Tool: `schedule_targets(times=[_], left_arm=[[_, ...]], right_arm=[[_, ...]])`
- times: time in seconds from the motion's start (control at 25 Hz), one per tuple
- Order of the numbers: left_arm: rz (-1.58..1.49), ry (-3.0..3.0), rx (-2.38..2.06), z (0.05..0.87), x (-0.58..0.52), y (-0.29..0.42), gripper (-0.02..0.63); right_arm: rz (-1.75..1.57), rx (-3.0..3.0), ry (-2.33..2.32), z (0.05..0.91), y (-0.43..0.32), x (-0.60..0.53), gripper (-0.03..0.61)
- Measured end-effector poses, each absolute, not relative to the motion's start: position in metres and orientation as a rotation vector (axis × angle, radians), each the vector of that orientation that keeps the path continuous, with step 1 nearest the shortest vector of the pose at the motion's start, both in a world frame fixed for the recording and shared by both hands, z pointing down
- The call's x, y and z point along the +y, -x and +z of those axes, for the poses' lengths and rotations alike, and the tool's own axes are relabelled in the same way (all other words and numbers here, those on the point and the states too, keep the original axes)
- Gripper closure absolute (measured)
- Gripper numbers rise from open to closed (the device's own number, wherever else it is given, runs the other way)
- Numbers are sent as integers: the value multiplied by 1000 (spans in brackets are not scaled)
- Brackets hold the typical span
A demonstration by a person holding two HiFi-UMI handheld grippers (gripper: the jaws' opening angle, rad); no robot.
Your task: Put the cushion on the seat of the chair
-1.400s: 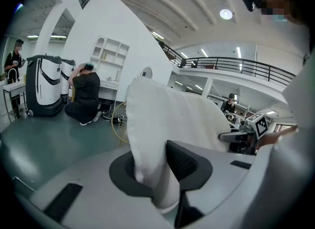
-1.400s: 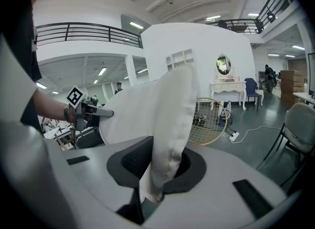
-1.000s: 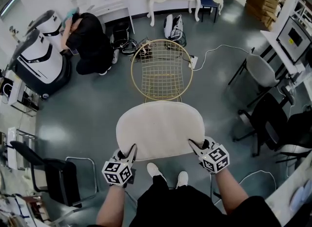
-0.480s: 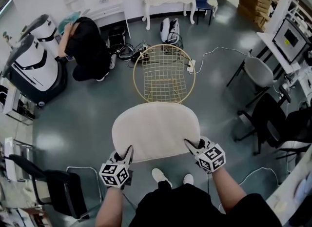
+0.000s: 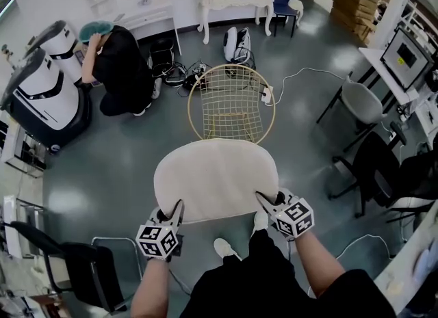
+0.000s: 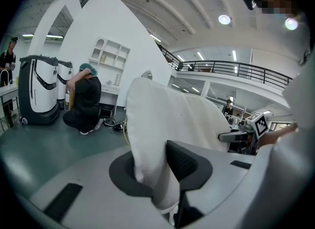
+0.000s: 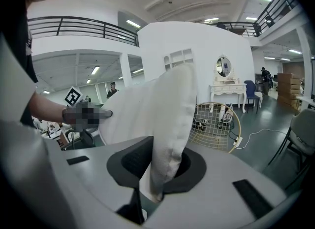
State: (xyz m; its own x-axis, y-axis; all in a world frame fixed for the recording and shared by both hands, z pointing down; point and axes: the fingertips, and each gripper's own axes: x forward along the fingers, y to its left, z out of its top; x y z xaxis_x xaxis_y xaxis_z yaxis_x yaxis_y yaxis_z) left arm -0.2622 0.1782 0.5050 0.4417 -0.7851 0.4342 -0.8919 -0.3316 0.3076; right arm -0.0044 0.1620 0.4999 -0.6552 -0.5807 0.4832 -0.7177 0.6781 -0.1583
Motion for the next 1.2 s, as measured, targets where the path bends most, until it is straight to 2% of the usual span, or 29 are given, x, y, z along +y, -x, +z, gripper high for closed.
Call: schedule_targets(times=[0.56,1.2], left_arm=[[320,-2174,-1411,514,117,230,514],[363,-2117,-1431,530,-15,177,514]], right_arm=[[518,-2498,-1021,512,-28,102,507],[586,-2498,-996,535,-81,-35,508]])
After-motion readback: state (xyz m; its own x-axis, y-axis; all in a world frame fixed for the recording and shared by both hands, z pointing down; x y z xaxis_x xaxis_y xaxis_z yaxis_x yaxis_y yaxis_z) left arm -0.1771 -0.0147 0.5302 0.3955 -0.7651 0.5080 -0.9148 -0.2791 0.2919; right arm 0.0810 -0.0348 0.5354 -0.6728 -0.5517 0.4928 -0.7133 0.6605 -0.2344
